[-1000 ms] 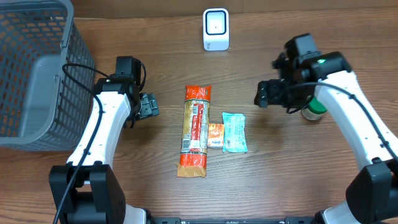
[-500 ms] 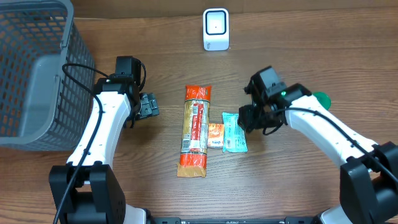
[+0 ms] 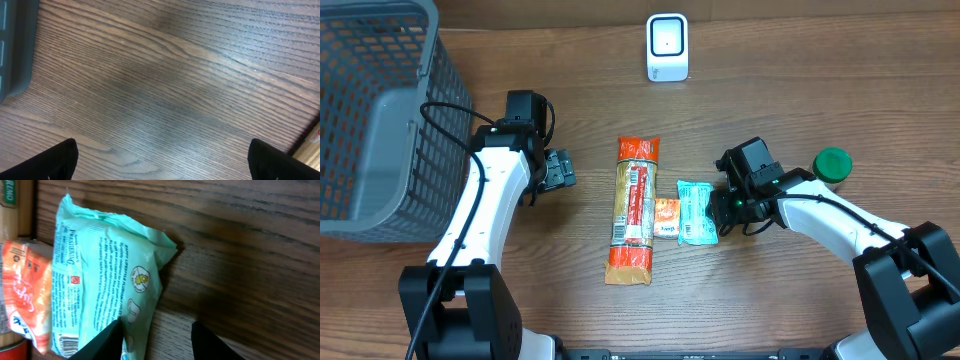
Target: Scan the item barcode
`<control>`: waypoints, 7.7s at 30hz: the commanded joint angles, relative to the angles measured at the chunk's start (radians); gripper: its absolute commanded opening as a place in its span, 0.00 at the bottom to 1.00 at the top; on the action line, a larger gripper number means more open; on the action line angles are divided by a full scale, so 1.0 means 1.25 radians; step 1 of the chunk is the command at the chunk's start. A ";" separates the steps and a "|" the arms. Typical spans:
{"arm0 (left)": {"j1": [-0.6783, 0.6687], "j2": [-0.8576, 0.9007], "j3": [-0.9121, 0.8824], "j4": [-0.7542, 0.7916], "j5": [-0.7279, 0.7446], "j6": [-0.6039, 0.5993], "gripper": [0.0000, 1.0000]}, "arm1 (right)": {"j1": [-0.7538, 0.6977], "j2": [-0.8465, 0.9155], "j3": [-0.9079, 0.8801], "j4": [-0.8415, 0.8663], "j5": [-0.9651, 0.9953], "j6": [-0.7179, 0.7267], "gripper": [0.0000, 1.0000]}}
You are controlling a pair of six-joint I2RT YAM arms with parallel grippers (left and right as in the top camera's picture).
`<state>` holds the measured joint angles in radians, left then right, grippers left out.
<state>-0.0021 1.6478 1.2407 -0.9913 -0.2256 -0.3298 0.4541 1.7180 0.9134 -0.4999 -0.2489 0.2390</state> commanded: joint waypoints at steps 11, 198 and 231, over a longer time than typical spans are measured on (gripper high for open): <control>0.002 -0.009 0.009 0.001 -0.014 0.009 1.00 | 0.005 -0.003 -0.007 0.067 -0.033 0.003 0.33; 0.002 -0.009 0.009 0.001 -0.014 0.009 1.00 | -0.204 -0.114 -0.077 -0.067 -0.046 0.019 0.04; 0.002 -0.009 0.009 0.001 -0.014 0.009 1.00 | -0.173 -0.114 -0.040 -0.019 0.094 0.085 0.08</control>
<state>-0.0021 1.6478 1.2407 -0.9913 -0.2256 -0.3298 0.2390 1.5742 0.8371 -0.5175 -0.1394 0.3431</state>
